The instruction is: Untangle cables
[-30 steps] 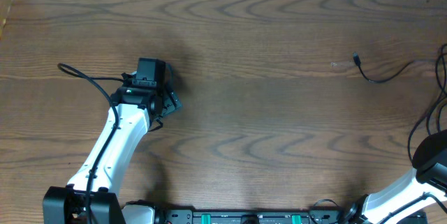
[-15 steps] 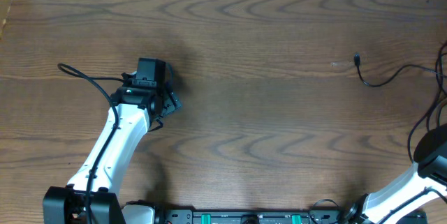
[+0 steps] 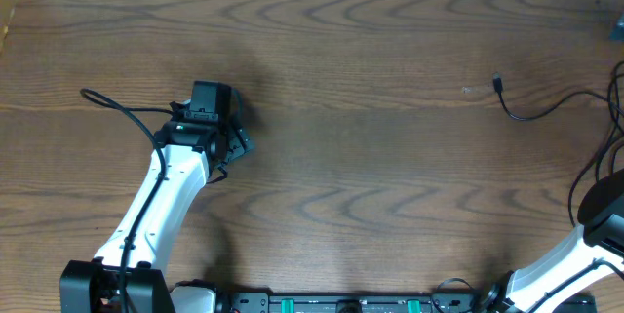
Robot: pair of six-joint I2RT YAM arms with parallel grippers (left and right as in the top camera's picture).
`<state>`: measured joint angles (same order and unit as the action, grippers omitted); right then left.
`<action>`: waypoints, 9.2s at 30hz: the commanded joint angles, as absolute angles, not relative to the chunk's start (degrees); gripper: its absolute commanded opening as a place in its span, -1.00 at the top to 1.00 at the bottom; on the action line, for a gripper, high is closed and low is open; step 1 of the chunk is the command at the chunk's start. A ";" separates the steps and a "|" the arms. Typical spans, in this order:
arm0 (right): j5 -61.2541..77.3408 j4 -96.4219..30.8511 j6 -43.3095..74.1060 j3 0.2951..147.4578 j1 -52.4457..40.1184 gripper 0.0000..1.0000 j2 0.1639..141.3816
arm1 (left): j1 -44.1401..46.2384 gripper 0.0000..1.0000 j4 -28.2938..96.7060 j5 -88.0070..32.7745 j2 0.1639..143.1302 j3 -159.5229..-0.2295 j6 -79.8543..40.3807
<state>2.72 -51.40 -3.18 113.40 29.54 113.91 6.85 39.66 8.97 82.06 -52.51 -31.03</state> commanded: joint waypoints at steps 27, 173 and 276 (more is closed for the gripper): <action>10.70 -42.15 -7.70 83.09 4.67 -0.99 113.58 | 6.66 -0.89 39.83 9.69 81.87 -52.40 -30.44; 13.19 -34.68 -4.82 72.62 7.29 -0.98 96.01 | 6.66 -0.90 39.86 9.69 81.87 -52.40 -30.44; 12.56 -36.25 -4.80 72.62 -4.71 -0.98 96.01 | 4.60 -0.90 3.84 5.10 4.99 -0.23 0.64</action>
<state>12.78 -36.21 -4.05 71.96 -4.47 96.29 5.80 0.56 4.78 6.81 -0.75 -0.69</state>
